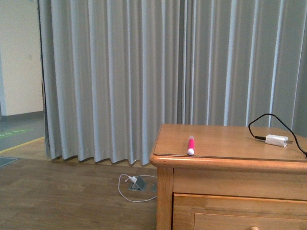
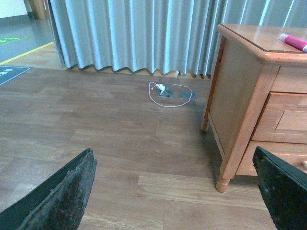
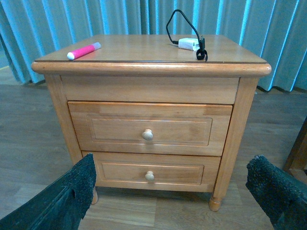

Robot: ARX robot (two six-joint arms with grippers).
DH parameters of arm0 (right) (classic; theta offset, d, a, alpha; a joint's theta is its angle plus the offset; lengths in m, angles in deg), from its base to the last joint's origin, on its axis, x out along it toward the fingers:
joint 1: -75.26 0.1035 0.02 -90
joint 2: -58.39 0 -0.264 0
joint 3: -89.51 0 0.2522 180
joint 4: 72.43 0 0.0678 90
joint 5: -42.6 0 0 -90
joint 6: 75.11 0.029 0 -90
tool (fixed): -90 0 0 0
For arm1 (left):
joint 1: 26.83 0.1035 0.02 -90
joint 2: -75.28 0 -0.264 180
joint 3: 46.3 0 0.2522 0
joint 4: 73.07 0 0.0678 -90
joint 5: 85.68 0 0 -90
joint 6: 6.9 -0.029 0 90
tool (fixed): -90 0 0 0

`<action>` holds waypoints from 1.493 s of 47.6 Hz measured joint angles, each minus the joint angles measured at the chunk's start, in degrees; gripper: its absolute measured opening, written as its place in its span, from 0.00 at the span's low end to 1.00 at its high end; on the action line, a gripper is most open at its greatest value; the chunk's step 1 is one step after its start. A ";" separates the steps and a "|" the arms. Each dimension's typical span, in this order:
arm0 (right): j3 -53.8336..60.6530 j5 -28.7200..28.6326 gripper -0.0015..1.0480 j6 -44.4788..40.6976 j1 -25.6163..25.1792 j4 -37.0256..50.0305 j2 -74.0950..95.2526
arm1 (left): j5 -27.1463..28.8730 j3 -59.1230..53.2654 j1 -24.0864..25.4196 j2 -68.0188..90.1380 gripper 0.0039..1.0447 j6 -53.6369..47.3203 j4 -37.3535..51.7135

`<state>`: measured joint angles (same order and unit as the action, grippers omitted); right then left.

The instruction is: Place pink marker in drawer with both arms

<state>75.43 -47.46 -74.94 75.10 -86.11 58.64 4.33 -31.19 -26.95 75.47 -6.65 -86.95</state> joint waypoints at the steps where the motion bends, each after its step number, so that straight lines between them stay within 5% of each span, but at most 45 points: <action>1: 0.00 0.00 0.92 0.00 0.00 0.00 0.00 | 0.00 0.00 0.00 0.00 0.95 0.00 0.00; 45: 0.00 0.00 0.92 0.00 0.00 0.00 0.00 | 0.00 0.00 0.00 0.00 0.95 -0.02 0.00; 53: -2.95 -2.62 0.92 4.46 -0.52 -9.44 8.22 | 0.00 0.00 0.00 0.00 0.95 -0.02 0.00; 71: -9.81 -4.50 0.92 7.63 2.23 14.73 41.92 | 0.00 0.00 0.00 0.00 0.95 -0.02 0.00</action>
<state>65.62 -51.96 -67.31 77.33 -71.38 100.56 4.33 -31.19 -26.95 75.47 -6.67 -86.95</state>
